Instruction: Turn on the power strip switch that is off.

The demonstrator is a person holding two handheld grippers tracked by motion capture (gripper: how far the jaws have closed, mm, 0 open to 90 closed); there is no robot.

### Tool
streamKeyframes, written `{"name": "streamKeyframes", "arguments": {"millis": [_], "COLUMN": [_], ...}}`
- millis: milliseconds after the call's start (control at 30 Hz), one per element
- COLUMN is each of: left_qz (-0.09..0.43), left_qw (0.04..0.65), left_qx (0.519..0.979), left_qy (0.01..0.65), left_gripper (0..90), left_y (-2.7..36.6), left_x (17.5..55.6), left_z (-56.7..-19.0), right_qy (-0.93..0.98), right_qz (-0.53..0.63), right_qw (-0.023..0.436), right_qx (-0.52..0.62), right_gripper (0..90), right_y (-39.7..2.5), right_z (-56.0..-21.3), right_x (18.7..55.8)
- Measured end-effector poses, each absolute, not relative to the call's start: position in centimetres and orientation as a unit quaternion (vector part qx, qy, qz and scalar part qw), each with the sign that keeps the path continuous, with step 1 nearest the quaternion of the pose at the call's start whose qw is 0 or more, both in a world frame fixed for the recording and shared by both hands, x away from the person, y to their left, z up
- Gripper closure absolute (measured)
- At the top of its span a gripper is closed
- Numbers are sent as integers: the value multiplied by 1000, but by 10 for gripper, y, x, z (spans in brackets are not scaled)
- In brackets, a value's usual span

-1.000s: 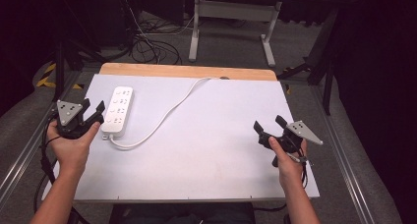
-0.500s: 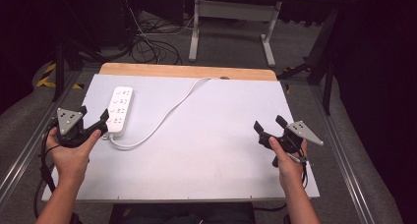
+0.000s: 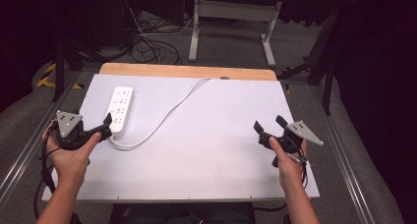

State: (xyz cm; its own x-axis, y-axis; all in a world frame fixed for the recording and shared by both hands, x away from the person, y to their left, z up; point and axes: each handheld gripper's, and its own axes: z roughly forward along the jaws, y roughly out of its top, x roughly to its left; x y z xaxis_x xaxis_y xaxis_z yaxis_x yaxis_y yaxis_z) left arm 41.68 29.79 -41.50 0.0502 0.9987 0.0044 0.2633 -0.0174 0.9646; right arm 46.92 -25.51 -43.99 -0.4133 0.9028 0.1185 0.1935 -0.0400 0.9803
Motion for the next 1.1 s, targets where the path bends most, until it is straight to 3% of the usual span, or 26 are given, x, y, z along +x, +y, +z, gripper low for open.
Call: {"name": "streamKeyframes", "arguments": {"millis": [300, 1100], "left_qz": [410, 410], "left_qw": [440, 438], "left_qx": [597, 588], "left_qy": [531, 542], "left_gripper": [43, 49], "left_y": [298, 295], "left_x": [417, 423], "left_z": [-418, -420], "right_qy": [618, 612], "right_qz": [570, 569], "right_qw": [312, 317], "right_qx": [442, 448], "right_gripper": [86, 85], "right_y": [-256, -260], "right_z": [-439, -439], "right_x": [469, 462]}}
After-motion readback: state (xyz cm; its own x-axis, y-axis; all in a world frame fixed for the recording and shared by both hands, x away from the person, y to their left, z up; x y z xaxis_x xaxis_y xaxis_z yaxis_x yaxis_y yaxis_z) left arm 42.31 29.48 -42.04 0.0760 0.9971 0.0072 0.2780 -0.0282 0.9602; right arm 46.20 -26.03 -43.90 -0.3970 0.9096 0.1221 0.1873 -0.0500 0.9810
